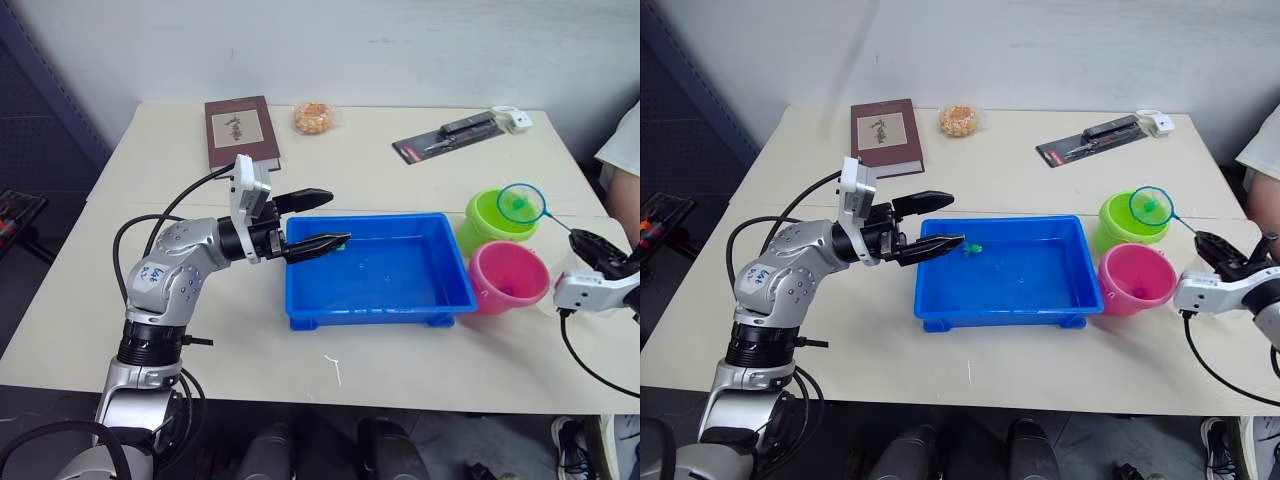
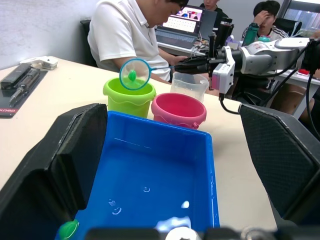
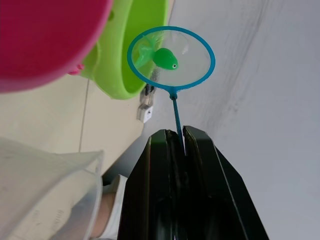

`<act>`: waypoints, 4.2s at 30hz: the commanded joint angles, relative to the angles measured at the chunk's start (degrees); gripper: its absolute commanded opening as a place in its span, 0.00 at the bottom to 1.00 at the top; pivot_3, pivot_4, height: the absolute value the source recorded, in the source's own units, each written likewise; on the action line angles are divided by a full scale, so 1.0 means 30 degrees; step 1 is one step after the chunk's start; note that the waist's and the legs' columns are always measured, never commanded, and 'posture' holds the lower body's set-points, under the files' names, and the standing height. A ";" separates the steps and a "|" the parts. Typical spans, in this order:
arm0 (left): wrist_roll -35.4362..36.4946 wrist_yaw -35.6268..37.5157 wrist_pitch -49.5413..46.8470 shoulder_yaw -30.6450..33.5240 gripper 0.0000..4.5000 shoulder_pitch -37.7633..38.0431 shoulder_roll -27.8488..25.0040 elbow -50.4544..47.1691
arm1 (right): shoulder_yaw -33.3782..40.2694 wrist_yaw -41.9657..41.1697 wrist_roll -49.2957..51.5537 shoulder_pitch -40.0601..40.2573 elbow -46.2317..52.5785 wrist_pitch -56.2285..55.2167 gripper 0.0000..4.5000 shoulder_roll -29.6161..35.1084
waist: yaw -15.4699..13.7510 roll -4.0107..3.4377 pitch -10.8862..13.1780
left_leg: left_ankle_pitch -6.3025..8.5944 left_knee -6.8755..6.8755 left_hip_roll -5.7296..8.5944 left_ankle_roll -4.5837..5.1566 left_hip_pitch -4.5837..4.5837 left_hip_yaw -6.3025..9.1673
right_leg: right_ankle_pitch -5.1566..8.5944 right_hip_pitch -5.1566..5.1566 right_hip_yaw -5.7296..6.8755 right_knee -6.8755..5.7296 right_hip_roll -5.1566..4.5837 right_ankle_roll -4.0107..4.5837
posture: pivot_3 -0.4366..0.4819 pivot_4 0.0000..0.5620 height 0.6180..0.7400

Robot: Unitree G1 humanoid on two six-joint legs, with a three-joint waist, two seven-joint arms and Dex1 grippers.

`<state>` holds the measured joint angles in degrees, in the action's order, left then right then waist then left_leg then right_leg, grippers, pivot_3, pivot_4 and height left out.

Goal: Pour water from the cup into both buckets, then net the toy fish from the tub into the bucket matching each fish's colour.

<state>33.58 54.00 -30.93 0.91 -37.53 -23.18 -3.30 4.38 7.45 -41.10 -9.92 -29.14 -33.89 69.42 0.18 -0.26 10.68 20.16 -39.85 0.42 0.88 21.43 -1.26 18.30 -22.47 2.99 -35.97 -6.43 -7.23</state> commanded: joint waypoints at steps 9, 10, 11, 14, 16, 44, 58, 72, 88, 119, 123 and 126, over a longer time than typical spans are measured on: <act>-0.0118 0.0231 0.0697 -0.0377 1.00 0.0028 0.0244 -0.0108 | -0.0571 0.0404 0.0244 -0.0219 0.0240 -0.0163 0.00 0.0485 | -0.0007 -0.0004 0.0000 | 0.0000 0.0003 0.0005 0.0001 0.0001 -0.0006 | 0.0000 -0.0002 -0.0004 -0.0004 -0.0006 0.0000 | 0.48 0.27 0.99; -0.0111 0.0204 0.0695 -0.0391 1.00 0.0032 0.0269 -0.0102 | -0.0742 0.0424 0.0171 -0.0139 0.0428 -0.0539 0.00 0.0589 | -0.0014 -0.0004 0.0000 | 0.0000 0.0002 0.0004 0.0001 0.0001 -0.0005 | 0.0000 -0.0001 -0.0003 -0.0004 -0.0004 0.0000 | 0.48 0.27 0.99; -0.0126 0.0229 0.0713 -0.0428 1.00 0.0038 0.0268 -0.0086 | -0.0294 0.0626 0.0388 -0.0099 0.0331 0.0019 0.00 0.0579 | -0.0011 -0.0004 0.0000 | 0.0000 0.0002 0.0004 0.0001 0.0001 -0.0004 | 0.0000 -0.0001 -0.0002 -0.0003 -0.0006 0.0000 | 0.48 0.27 0.99; -0.0091 0.0188 0.0701 -0.0393 1.00 0.0044 0.0302 -0.0015 | -0.0215 0.0695 0.0503 0.0120 0.0793 -0.0024 0.00 0.0475 | -0.0025 -0.0005 -0.0001 | 0.0000 0.0002 0.0005 0.0001 0.0002 -0.0005 | 0.0000 -0.0002 -0.0004 -0.0005 -0.0007 0.0000 | 0.48 0.27 0.99; -0.0074 0.0175 0.0689 -0.0411 1.00 0.0047 0.0326 0.0008 | -0.0692 0.0374 0.0334 0.0463 0.1508 -0.0837 0.00 0.0407 | -0.0014 -0.0004 0.0000 | 0.0000 0.0003 0.0002 0.0001 0.0001 -0.0002 | 0.0000 -0.0001 -0.0001 -0.0002 -0.0002 0.0000 | 0.48 0.27 0.99; -0.0766 0.3715 0.1714 0.1505 1.00 0.2078 -0.6174 0.0804 | 0.1041 -1.6460 2.5444 0.1939 1.4148 1.3294 0.00 -0.1814 | 0.0080 -0.0015 0.0011 | 0.0002 0.0017 -0.0034 -0.0001 -0.0044 0.0042 | 0.0000 0.0044 0.0016 0.0005 -0.0002 0.0001 | 0.48 0.27 0.99; -0.0846 0.3072 0.0140 0.0927 1.00 0.2226 -0.7273 -0.1533 | -0.1786 -1.7778 2.3360 -0.1451 1.5723 2.3530 0.00 -0.0967 | -0.0488 -0.0009 0.0012 | 0.0012 -0.0029 0.0014 0.0012 0.0069 0.0127 | 0.0003 0.0004 0.0061 0.0020 -0.0034 0.0009 | 0.48 0.27 0.99; -0.1113 0.2753 0.0556 0.0873 1.00 0.2177 -0.6617 -0.1181 | -0.5319 -1.7014 1.8658 -0.6114 1.2407 2.4848 0.00 -0.5783 | -0.0042 -0.0001 0.0013 | 0.0010 -0.0028 0.0008 0.0008 0.0055 0.0105 | 0.0003 -0.0012 0.0083 -0.0004 -0.0024 0.0009 | 0.48 0.27 0.99; -0.1138 0.2228 0.0960 0.0850 1.00 0.3016 -0.6213 -0.1657 | -0.2554 -1.8787 1.9771 -0.4531 1.5782 2.5039 0.00 -0.6297 | -0.0112 0.0000 0.0013 | 0.0010 -0.0024 0.0018 0.0009 0.0062 0.0117 | 0.0003 -0.0006 0.0099 0.0003 -0.0033 0.0008 | 0.48 0.27 0.99; -0.1052 0.2810 0.1611 -0.0547 1.00 0.0055 -0.2083 0.0842 | 0.9735 -1.9581 2.0191 0.2368 1.3492 1.7819 0.00 -0.4152 | -0.0492 0.0004 0.0012 | 0.0008 -0.0033 0.0021 0.0012 0.0048 0.0096 | 0.0001 0.0014 0.0088 -0.0004 -0.0019 0.0004 | 0.48 0.27 0.99; -0.1074 0.2886 0.1747 -0.0532 1.00 0.0008 -0.1997 0.0923 | 0.9039 -1.7761 1.7417 0.1984 1.0375 1.4777 0.00 -0.3908 | -0.0474 0.0002 0.0011 | 0.0008 -0.0030 0.0020 0.0014 0.0040 0.0078 | 0.0001 0.0010 0.0074 -0.0007 -0.0018 0.0005 | 0.48 0.27 0.99; -0.1093 0.2869 0.1807 -0.0556 1.00 -0.0046 -0.1933 0.0952 | 0.8272 -1.6469 1.5350 0.1955 0.8745 1.2638 0.00 -0.3700 | -0.0459 0.0002 0.0011 | 0.0008 -0.0028 0.0018 0.0013 0.0037 0.0073 | 0.0001 0.0009 0.0071 -0.0006 -0.0017 0.0005 | 0.48 0.27 0.99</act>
<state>30.10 62.21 -26.53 -1.09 -36.59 -29.15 0.59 29.10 -44.38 8.26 -3.55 -1.38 8.27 56.77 -1.19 -0.26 10.71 20.18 -39.94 0.48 0.92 21.54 -1.07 18.31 -22.45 3.19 -35.99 -6.49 -7.21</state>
